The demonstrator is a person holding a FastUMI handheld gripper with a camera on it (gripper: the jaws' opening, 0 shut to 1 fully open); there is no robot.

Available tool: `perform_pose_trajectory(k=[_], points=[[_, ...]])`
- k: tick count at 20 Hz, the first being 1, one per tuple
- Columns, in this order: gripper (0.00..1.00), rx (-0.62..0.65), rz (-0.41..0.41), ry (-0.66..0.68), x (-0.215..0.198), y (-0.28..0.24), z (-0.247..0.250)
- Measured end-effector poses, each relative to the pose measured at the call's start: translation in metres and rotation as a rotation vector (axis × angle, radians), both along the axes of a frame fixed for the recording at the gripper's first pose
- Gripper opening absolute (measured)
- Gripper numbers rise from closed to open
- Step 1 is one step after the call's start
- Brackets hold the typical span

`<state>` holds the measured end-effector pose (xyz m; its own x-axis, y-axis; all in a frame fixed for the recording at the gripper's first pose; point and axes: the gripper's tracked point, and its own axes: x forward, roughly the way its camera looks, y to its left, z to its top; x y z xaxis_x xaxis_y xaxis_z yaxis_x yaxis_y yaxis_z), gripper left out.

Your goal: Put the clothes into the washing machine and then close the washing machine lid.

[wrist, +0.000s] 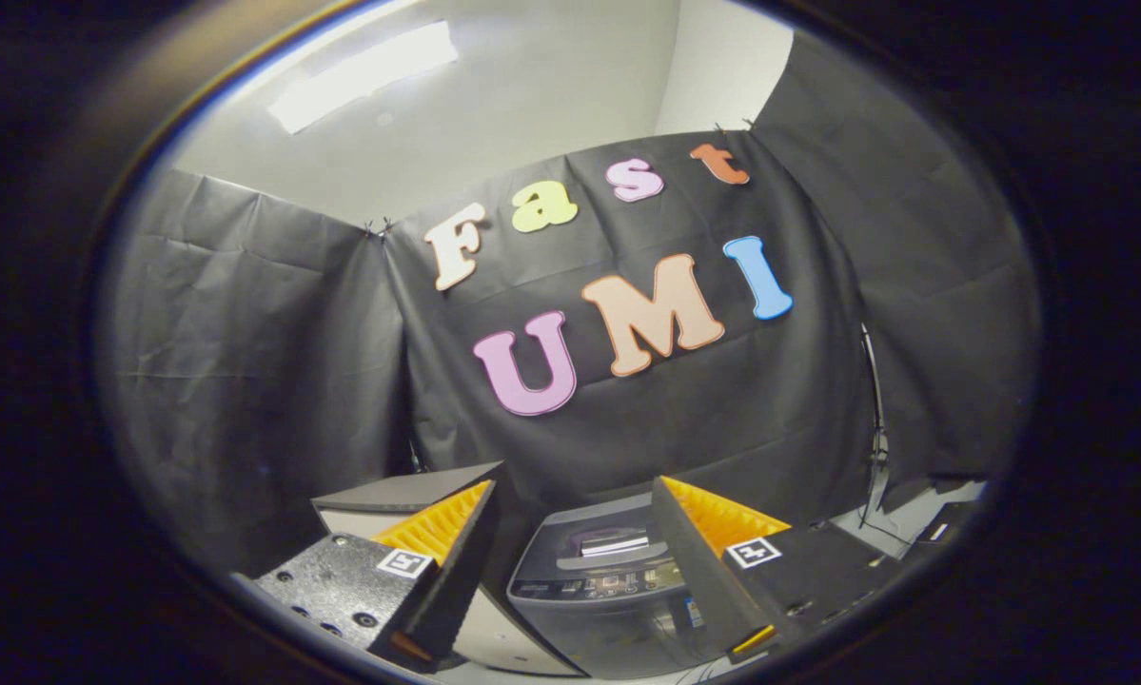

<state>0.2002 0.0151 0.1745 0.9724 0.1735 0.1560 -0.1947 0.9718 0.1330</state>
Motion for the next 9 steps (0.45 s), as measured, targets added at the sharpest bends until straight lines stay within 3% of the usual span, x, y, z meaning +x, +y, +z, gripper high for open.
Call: perform_pose_trajectory(k=[4, 9], points=[[0.96, 0.006, -0.003, -0.028, 0.0, -0.002, 0.01], [0.96, -0.114, -0.038, -0.02, 0.004, 0.003, -0.002]])
